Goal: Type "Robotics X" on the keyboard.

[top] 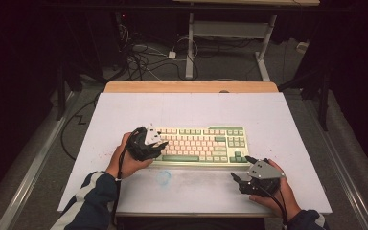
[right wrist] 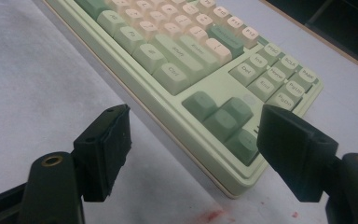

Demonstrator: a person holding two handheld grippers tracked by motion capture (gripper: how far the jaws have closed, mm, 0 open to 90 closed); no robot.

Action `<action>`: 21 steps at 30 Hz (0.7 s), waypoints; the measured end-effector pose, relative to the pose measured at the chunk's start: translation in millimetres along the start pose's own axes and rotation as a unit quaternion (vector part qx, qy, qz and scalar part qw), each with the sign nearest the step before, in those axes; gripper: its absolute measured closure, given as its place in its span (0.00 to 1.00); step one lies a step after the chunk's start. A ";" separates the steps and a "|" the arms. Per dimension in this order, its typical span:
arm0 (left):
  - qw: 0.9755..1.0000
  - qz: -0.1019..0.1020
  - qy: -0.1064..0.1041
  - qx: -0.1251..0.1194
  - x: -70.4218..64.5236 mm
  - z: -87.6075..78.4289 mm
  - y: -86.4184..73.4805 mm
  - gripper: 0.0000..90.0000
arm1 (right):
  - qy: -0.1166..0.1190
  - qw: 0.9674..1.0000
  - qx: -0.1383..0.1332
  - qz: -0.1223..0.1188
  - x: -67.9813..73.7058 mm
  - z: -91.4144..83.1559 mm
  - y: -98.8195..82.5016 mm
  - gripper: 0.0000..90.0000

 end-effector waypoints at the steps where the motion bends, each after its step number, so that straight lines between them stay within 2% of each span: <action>1: 1.000 -0.003 -0.002 -0.005 -0.7 -1.2 1.5 0.50 | 0.000 1.000 0.000 0.000 -0.2 -0.1 -0.1 0.29; 5: 1.000 -0.005 -0.001 -0.019 -2.4 -4.4 4.4 0.36 | -0.003 1.000 0.000 0.002 -1.6 -0.5 -0.1 0.29; 11: 0.999 -0.007 0.000 -0.033 -5.0 -9.1 7.1 0.25 | -0.005 1.000 -0.001 0.003 -2.3 -1.4 0.4 0.29; 14: 0.999 -0.007 0.001 -0.041 -4.4 -11.6 8.5 0.23 | -0.006 1.000 -0.002 0.003 -2.3 -1.5 0.6 0.29; 18: 0.999 -0.004 0.013 -0.045 -0.3 -13.4 6.7 0.22 | -0.007 1.000 -0.001 0.004 -2.6 -0.9 0.2 0.29; 21: 0.999 0.000 0.012 -0.050 -0.3 -18.9 4.3 0.22 | -0.010 1.000 -0.002 0.006 -3.6 -2.2 0.7 0.29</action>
Point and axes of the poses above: each handheld gripper's, and its own axes: z roughly forward along the jaws, y roughly out of its top, x roughly to its left, the point moved 9 cm from there along z, roughly forward along the jaws, and after that the axes turned 1 degree about y, right-handed, at the moved point
